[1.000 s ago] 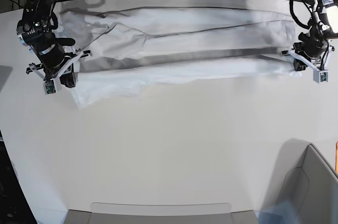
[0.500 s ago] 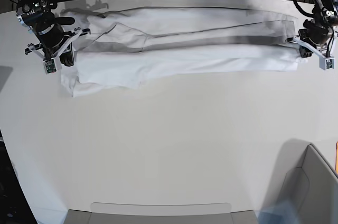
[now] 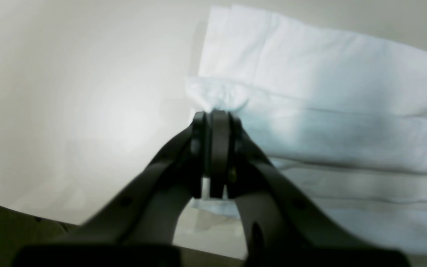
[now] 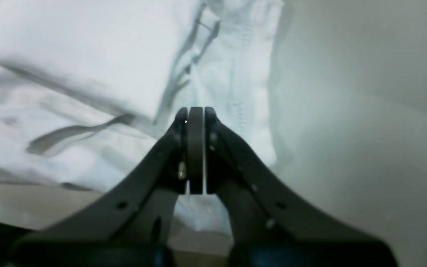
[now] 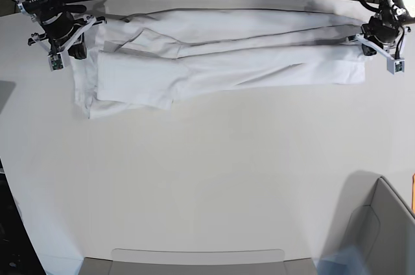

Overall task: Fold the T-shirt properly
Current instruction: 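Lower the folded hem and open both grippers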

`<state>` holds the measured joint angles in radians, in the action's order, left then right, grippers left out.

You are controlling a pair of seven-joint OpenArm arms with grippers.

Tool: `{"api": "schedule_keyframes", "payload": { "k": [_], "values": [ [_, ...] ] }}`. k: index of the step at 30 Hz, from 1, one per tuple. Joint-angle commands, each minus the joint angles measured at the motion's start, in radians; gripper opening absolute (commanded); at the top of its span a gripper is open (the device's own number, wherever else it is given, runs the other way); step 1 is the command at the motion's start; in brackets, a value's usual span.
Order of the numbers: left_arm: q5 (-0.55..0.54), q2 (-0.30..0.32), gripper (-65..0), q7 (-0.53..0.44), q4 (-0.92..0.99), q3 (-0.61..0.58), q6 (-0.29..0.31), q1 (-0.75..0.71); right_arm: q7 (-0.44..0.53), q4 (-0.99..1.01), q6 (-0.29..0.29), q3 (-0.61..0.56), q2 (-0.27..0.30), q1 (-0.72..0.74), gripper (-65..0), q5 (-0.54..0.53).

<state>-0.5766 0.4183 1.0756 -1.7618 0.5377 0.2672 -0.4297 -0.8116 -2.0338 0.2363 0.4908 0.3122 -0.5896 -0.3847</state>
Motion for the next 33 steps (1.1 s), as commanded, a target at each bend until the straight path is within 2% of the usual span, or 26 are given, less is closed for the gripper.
{"api": "schedule_keyframes", "payload": {
  "k": [1, 5, 8, 10, 13, 15, 17, 23, 29, 33],
  "values": [
    [0.01, 0.018, -65.0, -0.01, -0.005, 0.009, -0.006, -0.002, 0.021, -0.017, -0.001, 0.007, 0.014, 0.0, -65.0, -0.015],
    [0.005, 0.018, -65.0, -0.007, -0.006, 0.014, -0.007, -0.002, 0.021, -0.014, -0.001, 0.001, 0.014, 0.004, -65.0, -0.021],
    [0.004, 0.021, -52.6, -0.018, -0.025, 0.019, -0.007, -0.004, 0.019, -0.011, -0.001, -0.002, 0.014, 0.013, -65.0, -0.021],
    [0.002, 0.021, -47.9, -0.018, -0.057, 0.017, -0.009, -0.005, 0.016, -0.005, -0.001, -0.002, 0.014, 0.026, -65.0, -0.018],
    [-0.001, 0.023, -46.9, -0.007, -0.079, 0.008, -0.01, -0.005, 0.018, 0.011, -0.001, -0.002, 0.014, 0.032, -65.0, -0.018],
    [-0.001, 0.024, -46.8, -0.005, -0.069, -0.017, -0.01, -0.002, 0.018, 0.014, -0.001, -0.002, 0.014, 0.038, -62.7, -0.018],
    [-0.001, 0.054, -46.8, -0.005, -0.056, -0.047, -0.01, -0.002, 0.018, 0.022, -0.001, -0.002, 0.014, 0.046, -60.3, -0.018],
    [-0.012, 0.093, -46.7, -0.018, 0.096, -0.066, -0.007, 0.028, 0.016, 0.029, -0.001, -0.002, 0.015, 0.046, -56.8, -0.018],
    [-0.276, 0.164, -44.8, -0.022, 0.28, -0.138, -0.007, 0.039, 0.019, 0.081, -0.001, -0.002, 0.057, 0.061, -56.8, -0.02],
    [-0.357, 0.178, -44.8, -0.044, 0.38, -0.172, -0.006, 0.064, 0.019, 0.106, -0.001, -0.002, 0.077, 0.063, -56.8, -0.02]
  ]
}}
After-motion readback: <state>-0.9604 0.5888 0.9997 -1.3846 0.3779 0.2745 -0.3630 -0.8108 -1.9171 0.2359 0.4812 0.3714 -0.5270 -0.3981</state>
